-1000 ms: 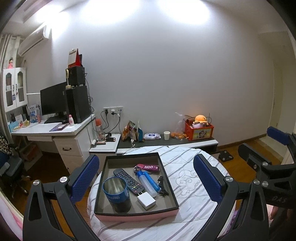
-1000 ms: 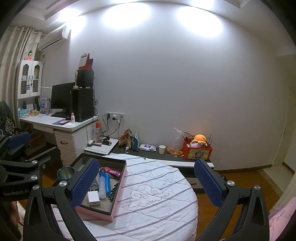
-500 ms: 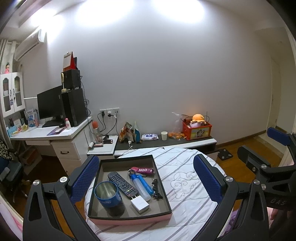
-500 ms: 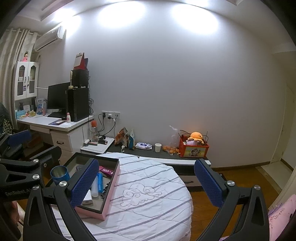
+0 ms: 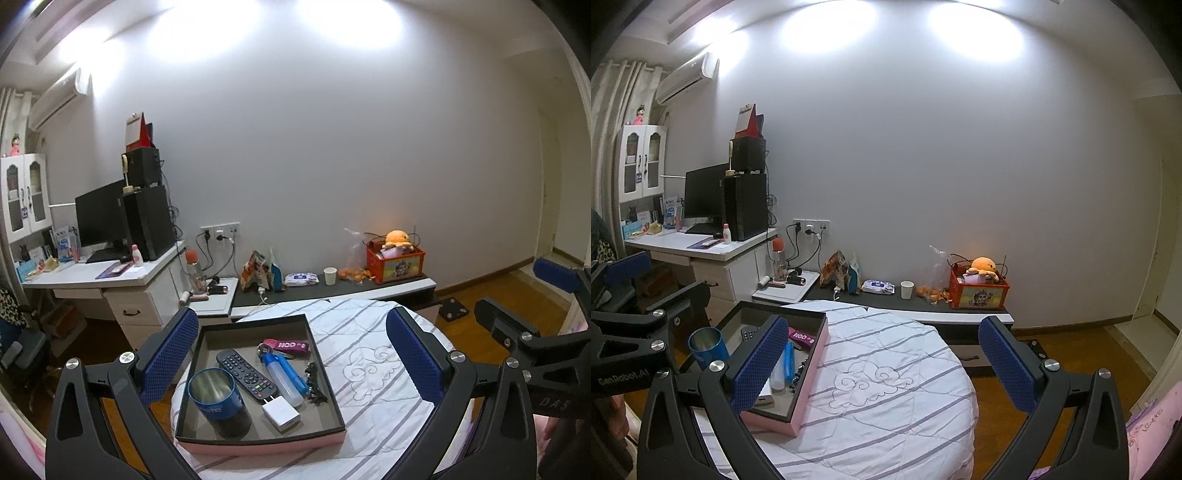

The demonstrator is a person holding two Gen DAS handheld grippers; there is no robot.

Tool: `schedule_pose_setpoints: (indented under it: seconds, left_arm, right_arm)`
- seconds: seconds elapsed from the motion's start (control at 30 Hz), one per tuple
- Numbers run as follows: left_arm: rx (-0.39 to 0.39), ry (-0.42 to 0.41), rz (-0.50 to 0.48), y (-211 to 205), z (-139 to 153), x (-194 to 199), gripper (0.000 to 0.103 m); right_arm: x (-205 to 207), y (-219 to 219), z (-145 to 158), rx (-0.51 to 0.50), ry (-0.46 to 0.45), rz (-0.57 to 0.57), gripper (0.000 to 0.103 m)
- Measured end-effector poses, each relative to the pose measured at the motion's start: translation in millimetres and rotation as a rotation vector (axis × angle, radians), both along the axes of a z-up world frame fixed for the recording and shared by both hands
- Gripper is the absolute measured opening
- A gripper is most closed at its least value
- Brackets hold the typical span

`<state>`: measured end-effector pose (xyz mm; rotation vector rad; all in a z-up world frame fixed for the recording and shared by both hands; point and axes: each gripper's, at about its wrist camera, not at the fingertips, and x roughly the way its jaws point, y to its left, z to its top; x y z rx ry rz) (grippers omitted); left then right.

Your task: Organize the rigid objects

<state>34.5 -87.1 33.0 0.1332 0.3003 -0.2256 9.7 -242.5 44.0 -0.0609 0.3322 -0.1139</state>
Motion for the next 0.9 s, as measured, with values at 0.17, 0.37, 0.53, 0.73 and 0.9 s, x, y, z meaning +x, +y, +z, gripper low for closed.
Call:
schedule_pose_setpoints:
  seconds: [0.17, 0.37, 0.53, 0.73, 0.9]
  left_arm:
    - [0.004, 0.011, 0.000, -0.3, -2.4, 1.7, 0.103]
    - [-0.002, 0.012, 0.011, 2.6, -1.4, 4.1, 0.103]
    - [-0.003, 0.019, 0.017, 3.7, -3.0, 6.9, 0.103]
    - [-0.002, 0.019, 0.016, 3.4, -3.1, 7.5, 0.103]
    - [-0.002, 0.019, 0.017, 3.6, -3.3, 7.8, 0.103]
  right_arm:
    - [2.2, 0.9, -3.3, 0.001, 0.013, 0.005, 0.103]
    - [3.8, 0.9, -2.9, 0.000, 0.009, 0.006, 0.103]
    - [6.3, 0.1, -4.0, 0.001, 0.014, 0.008, 0.103]
    - [9.4, -1.5, -6.7, 0.004, 0.027, 0.007, 0.103]
    - [9.7, -3.4, -7.5, 0.007, 0.027, 0.007, 0.103]
